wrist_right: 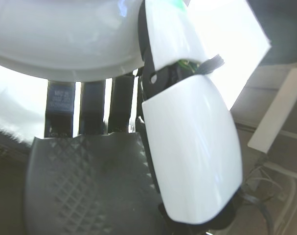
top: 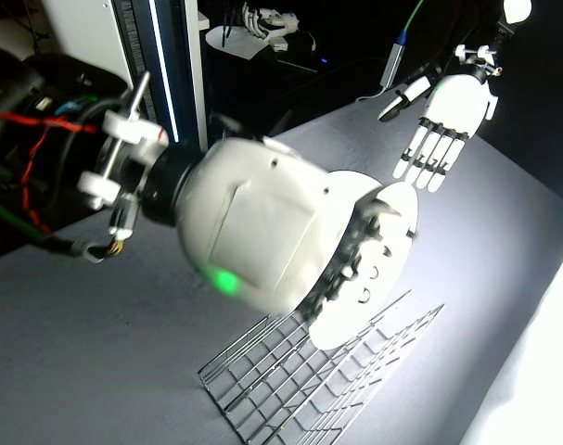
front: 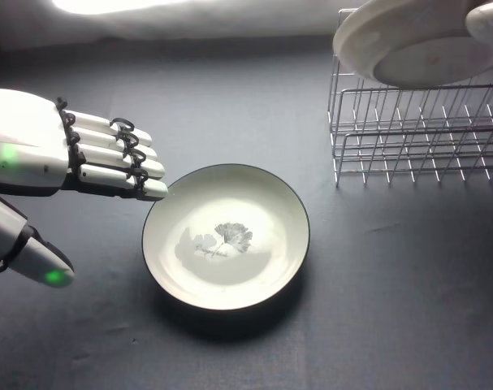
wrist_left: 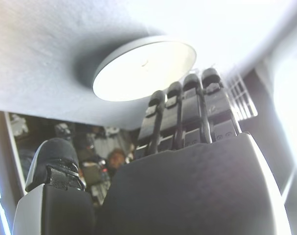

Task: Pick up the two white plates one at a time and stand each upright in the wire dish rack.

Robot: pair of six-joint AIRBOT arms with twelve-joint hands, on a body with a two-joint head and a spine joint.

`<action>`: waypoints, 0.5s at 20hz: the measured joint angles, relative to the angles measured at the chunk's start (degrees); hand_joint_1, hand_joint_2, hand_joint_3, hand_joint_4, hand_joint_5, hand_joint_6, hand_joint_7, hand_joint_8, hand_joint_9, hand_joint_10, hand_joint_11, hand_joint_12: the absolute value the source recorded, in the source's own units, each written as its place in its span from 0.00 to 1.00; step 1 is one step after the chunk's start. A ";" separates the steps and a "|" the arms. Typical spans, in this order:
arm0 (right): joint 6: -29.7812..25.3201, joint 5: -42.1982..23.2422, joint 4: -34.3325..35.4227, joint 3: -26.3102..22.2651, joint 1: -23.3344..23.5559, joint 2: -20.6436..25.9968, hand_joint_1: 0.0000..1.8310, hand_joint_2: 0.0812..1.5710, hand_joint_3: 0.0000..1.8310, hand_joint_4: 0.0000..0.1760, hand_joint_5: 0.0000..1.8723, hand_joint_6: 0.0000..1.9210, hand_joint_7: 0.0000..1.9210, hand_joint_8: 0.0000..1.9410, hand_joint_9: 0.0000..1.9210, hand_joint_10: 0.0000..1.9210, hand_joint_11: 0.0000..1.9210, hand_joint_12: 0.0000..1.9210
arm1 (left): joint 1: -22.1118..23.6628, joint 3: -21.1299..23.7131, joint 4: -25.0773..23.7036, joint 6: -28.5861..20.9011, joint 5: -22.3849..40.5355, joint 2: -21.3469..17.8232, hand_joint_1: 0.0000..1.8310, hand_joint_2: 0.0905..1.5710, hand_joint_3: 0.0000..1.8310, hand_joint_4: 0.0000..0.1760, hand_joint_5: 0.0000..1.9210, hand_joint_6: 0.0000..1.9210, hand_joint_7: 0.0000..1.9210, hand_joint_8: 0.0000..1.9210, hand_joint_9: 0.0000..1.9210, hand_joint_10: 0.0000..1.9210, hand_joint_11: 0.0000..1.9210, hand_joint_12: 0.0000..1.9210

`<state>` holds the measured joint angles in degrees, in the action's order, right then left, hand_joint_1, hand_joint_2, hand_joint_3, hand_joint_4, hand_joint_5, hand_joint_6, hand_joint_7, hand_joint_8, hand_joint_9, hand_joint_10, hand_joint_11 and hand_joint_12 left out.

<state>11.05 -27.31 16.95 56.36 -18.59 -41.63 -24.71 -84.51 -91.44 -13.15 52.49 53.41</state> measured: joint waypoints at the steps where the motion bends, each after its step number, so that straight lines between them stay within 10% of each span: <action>1: 0.02 -0.44 0.02 0.44 -0.39 0.07 0.76 0.67 0.00 0.00 0.50 0.52 0.57 0.38 0.54 0.53 0.43 0.54 | -0.17 0.31 0.37 0.35 -0.37 0.07 0.00 0.70 0.00 0.00 0.00 0.00 0.00 0.00 0.00 0.00 0.00 0.00; 10: -0.26 -3.10 0.20 6.69 -5.68 -0.90 0.75 0.68 0.00 0.00 0.50 0.55 0.54 0.41 0.53 0.55 0.42 0.55 | -2.73 3.10 1.49 2.40 -3.45 0.61 0.00 0.70 0.00 0.00 0.00 0.00 0.00 0.00 0.00 0.00 0.00 0.00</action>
<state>10.79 -30.41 17.15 63.05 -24.27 -42.52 -27.44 -81.41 -89.95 -10.74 49.04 54.02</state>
